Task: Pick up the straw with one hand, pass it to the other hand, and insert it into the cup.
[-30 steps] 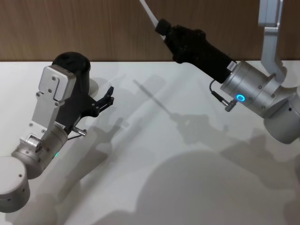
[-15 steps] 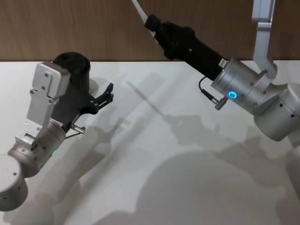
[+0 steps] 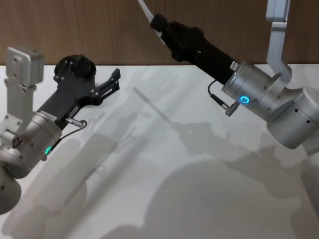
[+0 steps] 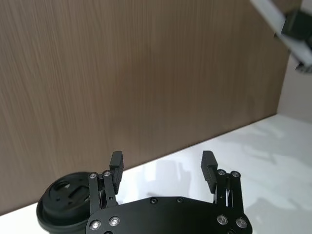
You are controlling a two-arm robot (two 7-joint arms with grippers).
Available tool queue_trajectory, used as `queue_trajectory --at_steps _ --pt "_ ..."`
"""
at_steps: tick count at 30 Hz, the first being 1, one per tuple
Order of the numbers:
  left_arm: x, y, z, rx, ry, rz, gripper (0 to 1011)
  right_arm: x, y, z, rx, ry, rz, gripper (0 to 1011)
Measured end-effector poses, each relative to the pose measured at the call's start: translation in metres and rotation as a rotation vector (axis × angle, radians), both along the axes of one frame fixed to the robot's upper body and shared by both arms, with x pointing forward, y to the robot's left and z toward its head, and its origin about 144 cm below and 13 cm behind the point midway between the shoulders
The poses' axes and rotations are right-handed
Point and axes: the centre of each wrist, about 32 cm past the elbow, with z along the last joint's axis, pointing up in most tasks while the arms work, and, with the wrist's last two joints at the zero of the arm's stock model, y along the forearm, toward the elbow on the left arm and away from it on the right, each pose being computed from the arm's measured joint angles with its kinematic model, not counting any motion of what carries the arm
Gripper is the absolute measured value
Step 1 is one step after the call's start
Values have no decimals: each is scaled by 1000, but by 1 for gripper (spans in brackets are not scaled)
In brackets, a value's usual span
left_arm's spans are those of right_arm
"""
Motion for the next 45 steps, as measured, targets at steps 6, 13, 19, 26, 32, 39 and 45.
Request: queue_trajectory --at_steps 6,13,19,26,32,39,45 --pt "2 6 10 -89 -18 -53 1003 0 0 0 2 1 3 3" --pt "6 11 19 -196 -40 -118 1003 0 1 0 5 2 5 4" --pt "12 13 26 -293 -58 -178 1003 1 1 0 6 3 7 3" --pt "21 12 31 -406 -70 -247 1003 1 1 0 7 3 8 3" --pt "30 7 34 -506 -74 -305 1003 1 2 0 8 3 8 3" --pt "39 -1 36 -604 -61 -370 1003 1 2 0 8 3 9 3" --pt "46 -9 38 -667 -46 -417 1003 1 2 0 8 3 8 3"
